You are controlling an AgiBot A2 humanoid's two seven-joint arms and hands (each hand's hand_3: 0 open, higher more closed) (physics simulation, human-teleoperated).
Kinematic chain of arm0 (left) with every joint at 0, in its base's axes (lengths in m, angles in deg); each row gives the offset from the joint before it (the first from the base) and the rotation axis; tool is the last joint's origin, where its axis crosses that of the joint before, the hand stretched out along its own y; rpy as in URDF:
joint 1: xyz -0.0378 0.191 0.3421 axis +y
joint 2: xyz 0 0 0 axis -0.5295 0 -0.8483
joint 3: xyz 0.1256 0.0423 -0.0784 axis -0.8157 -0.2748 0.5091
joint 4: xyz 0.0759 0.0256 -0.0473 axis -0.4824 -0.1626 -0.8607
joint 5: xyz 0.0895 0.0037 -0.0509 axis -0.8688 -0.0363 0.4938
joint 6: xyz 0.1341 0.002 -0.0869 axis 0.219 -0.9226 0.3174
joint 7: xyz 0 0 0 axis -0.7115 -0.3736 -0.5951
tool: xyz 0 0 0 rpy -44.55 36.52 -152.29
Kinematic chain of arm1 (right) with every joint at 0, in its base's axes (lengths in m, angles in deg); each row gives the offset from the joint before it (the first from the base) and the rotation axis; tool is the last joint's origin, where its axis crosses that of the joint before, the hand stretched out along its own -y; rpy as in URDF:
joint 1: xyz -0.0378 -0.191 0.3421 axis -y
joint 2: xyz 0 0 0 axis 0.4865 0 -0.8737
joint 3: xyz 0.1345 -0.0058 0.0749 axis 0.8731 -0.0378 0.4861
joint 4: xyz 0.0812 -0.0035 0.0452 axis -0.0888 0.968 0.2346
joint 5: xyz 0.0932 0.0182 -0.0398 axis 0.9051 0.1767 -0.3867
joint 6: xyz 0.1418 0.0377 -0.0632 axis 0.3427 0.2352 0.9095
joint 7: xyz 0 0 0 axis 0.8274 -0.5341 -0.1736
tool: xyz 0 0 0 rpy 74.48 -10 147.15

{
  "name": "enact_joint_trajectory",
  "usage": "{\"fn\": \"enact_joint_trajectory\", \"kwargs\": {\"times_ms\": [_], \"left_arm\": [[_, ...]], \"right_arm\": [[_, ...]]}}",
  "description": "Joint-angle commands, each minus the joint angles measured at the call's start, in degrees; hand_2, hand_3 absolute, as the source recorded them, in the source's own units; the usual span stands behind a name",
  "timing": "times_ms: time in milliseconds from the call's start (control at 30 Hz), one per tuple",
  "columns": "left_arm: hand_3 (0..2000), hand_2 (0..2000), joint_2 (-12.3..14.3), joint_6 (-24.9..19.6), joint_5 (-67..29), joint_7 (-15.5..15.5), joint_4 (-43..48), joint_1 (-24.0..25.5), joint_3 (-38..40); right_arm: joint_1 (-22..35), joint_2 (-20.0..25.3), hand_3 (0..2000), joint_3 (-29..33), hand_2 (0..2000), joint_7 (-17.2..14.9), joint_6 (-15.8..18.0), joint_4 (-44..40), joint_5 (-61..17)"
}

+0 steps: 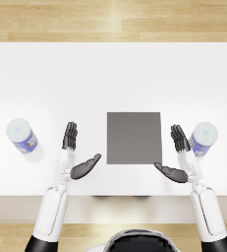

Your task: Pick up the blue can on the left and place it in the middle, then pick up the blue can on the right and place it on top of the can in the middle

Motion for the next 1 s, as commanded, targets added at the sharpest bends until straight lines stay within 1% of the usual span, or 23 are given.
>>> {"fn": "enact_joint_trajectory", "kwargs": {"times_ms": [33, 100, 167, 300, 433, 500, 600, 733, 867, 933, 1000], "left_arm": [[0, 0, 0.44, -1.63, 0.0, 1.63, -1.62, -0.51, -0.65], [0, 0, 0.97, -3.65, 0.0, 3.64, 0.85, -0.94, 3.26], [0, 0, 1.39, -4.68, 0.0, 4.67, 1.26, -2.07, 8.55], [0, 0, 1.33, -5.49, -10.16, 5.48, 0.4, -3.84, 15.91], [0, 0, 1.08, -5.7, -20.39, 5.69, -0.24, -4.71, 21.05], [0, 0, 1.34, -5.74, -24.8, 5.73, -1.14, -4.82, 23.77], [0, 0, 1.3, -5.76, -27.75, 5.75, -2.98, -5.33, 27.62], [0, 0, 1.82, -5.77, -29.0, 5.76, -7.96, -4.39, 30.57], [0, 0, 2.06, -5.78, -29.32, 5.76, -13.58, -4.43, 30.78], [0, 0, 2.16, -5.78, -29.38, 5.76, -16.57, -4.67, 30.28], [0, 0, 2.27, -5.78, -29.41, 5.76, -18.14, -4.85, 30.34]], "right_arm": [[0.44, 0.41, 0, -1.14, 0, 1.64, -1.62, -0.82, 0.0], [0.71, 0.93, 0, 0.87, 0, 3.65, -3.61, 1.09, 0.0], [0.53, 1.16, 0, 4.42, 0, 4.69, -4.63, 2.49, 0.0], [0.34, 1.61, 0, 10.58, 0, 5.5, -5.43, 4.64, -10.16], [0.25, 1.97, 0, 15.48, 0, 5.71, -5.64, 4.67, -20.39], [-0.33, 2.16, 0, 17.68, 0, 5.74, -5.68, 4.98, -23.57], [-0.69, 2.44, 0, 19.92, 0, 5.77, -5.7, 3.96, -25.67], [-1.04, 2.79, 0, 19.33, 0, 5.78, -5.71, 0.51, -26.57], [-0.3, 3.07, 0, 19.28, 0, 5.78, -5.71, -4.82, -26.81], [0.09, 3.24, 0, 18.99, 0, 5.78, -5.71, -8.8, -26.85], [-0.01, 3.45, 0, 18.42, 0, 5.78, -5.71, -11.05, -26.87]]}}
